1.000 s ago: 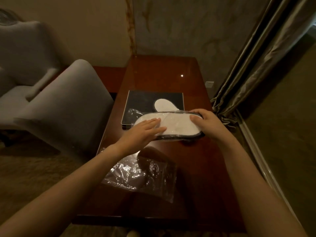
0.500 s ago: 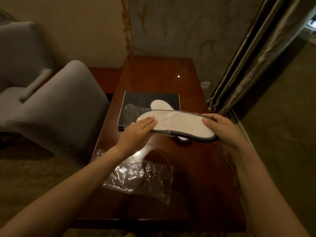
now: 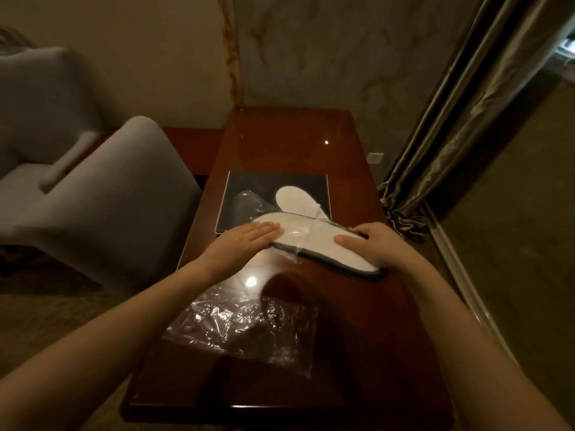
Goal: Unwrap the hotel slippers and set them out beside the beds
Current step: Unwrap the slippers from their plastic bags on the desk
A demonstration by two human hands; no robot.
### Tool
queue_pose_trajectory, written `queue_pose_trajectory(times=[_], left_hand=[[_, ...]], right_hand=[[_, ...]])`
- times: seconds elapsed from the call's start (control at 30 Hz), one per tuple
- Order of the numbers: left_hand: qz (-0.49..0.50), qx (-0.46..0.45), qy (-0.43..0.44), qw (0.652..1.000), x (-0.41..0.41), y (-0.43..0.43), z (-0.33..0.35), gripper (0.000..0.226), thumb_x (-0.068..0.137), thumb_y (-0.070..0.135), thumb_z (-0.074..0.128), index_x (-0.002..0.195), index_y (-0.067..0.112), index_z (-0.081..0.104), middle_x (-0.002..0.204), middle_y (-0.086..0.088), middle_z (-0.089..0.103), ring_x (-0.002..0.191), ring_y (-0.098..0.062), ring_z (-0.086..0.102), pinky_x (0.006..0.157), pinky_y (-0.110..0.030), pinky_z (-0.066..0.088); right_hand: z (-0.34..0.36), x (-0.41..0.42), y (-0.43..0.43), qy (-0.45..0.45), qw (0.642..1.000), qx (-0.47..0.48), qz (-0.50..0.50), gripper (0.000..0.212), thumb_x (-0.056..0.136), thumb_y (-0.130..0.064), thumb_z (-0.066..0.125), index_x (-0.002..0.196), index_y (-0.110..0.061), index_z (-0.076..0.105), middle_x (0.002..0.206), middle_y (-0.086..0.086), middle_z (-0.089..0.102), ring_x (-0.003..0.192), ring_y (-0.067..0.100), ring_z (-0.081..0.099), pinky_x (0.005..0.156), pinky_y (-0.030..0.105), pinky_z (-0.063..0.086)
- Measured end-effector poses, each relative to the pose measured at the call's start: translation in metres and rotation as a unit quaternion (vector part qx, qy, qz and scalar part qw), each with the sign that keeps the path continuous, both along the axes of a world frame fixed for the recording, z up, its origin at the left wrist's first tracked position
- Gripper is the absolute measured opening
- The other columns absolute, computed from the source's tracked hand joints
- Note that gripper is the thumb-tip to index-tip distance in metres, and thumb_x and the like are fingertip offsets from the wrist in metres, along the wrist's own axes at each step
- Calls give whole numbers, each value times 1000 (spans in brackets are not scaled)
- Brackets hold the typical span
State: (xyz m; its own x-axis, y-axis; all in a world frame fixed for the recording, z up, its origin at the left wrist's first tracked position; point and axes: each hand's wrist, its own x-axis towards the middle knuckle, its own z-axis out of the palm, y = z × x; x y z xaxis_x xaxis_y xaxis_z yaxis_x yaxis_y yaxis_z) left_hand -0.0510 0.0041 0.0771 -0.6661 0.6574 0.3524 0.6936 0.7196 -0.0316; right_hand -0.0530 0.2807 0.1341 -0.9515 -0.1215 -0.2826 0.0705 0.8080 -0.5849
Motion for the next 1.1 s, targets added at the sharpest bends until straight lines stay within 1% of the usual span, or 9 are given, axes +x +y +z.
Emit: queue_pose_trajectory(times=[0.07, 0.17, 0.37, 0.53, 0.63, 0.7, 0.77, 0.93, 1.1], left_hand=[[14, 0, -36, 999, -4, -5, -5, 68, 68, -10, 73, 130, 8, 53, 131, -13, 59, 116, -29, 61, 92, -43, 51], [20, 7, -82, 996, -11, -4, -11, 70, 77, -12, 63, 139, 13, 43, 142, -9, 49, 126, -27, 52, 99, -40, 47], [7, -3, -69, 998, -23, 4, -16, 72, 69, -18, 67, 134, 7, 49, 134, -15, 56, 115, -31, 61, 85, -42, 55], [91, 11, -111, 990, -32, -6, -31, 66, 85, -11, 50, 144, 16, 33, 147, -9, 42, 131, -26, 47, 104, -36, 43], [124, -20, -133, 983, -31, -15, -40, 62, 90, -3, 50, 145, 20, 31, 148, -7, 41, 131, -27, 47, 104, -38, 43], [121, -47, -150, 980, -28, -14, -44, 63, 91, 1, 50, 146, 24, 28, 149, -5, 40, 131, -26, 47, 102, -38, 45], [113, -63, -165, 978, -25, -8, -48, 63, 92, 4, 48, 146, 28, 27, 149, -3, 40, 129, -25, 49, 98, -37, 48], [64, -74, -245, 965, -18, 8, -62, 49, 95, 34, 46, 143, 32, 33, 149, 0, 41, 135, -18, 41, 106, -35, 40], [84, -91, -370, 921, -12, 13, -69, 74, 82, 69, 37, 146, 41, 14, 145, -2, 45, 131, -20, 43, 107, -37, 36]], right_hand=[[-1, 7, 0, 9, 999, -42, -15, 26, 84, -49, 59, 92, -24, 60, 61, -5, 58, 41, 1, 53, 33, 9, 31], [-1, 16, 0, 11, 998, -50, -38, 24, 84, -48, 59, 88, -24, 57, 64, -6, 59, 48, 4, 53, 35, 12, 34], [6, 27, 7, 26, 996, -59, -63, 27, 86, -43, 59, 67, -24, 54, 60, -6, 55, 48, 4, 51, 30, 6, 30], [32, 46, 27, 16, 996, -71, -53, 20, 87, -45, 56, 75, -28, 58, 64, -8, 58, 44, -1, 53, 32, 4, 31], [49, 60, 46, 10, 996, -76, -45, 19, 87, -47, 52, 88, -29, 58, 70, -8, 61, 54, 3, 55, 35, 4, 33], [55, 68, 57, 8, 993, -99, -56, 16, 86, -47, 52, 86, -32, 58, 73, -8, 61, 52, 4, 58, 35, 4, 33], [54, 70, 62, 21, 985, -148, -82, 12, 85, -45, 54, 81, -35, 58, 73, -9, 62, 47, -5, 59, 34, 4, 34], [22, 47, 55, 46, 945, -278, -167, 13, 87, -31, 61, 91, -19, 58, 76, -7, 62, 42, -10, 57, 35, 7, 38], [-24, 10, 48, 31, 921, -326, -211, 20, 86, -37, 62, 95, -19, 57, 83, -9, 64, 52, -6, 62, 39, 10, 44]])
